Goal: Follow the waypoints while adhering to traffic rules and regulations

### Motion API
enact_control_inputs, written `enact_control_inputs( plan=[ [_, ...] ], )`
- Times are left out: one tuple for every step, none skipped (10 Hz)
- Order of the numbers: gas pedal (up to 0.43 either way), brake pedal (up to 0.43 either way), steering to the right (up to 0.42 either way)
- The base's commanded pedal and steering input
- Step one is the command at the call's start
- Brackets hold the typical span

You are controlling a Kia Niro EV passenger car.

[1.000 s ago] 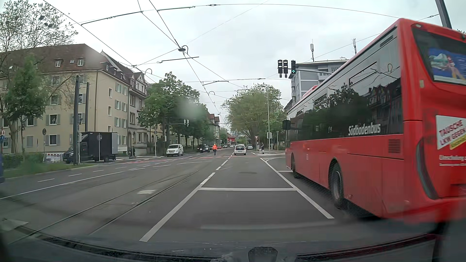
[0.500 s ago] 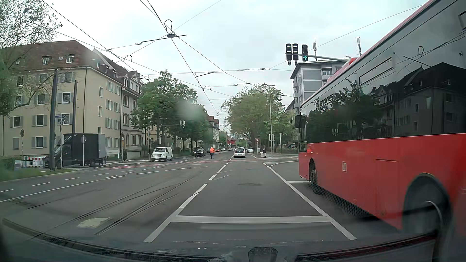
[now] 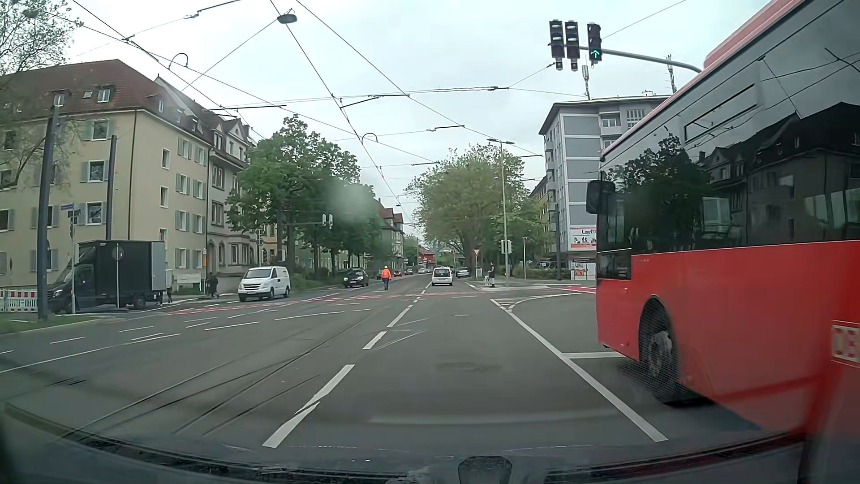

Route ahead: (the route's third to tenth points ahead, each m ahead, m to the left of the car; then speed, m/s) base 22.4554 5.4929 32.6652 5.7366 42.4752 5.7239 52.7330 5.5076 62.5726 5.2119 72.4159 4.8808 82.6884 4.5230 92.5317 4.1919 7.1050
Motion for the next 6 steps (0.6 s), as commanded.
enact_control_inputs(
  plan=[
    [0.11, 0.0, -0.001],
    [0.11, 0.0, -0.001],
    [0.11, 0.0, -0.001],
    [0.11, 0.0, -0.001],
    [0.11, 0.0, 0.0],
    [0.11, 0.0, 0.0]
  ],
)
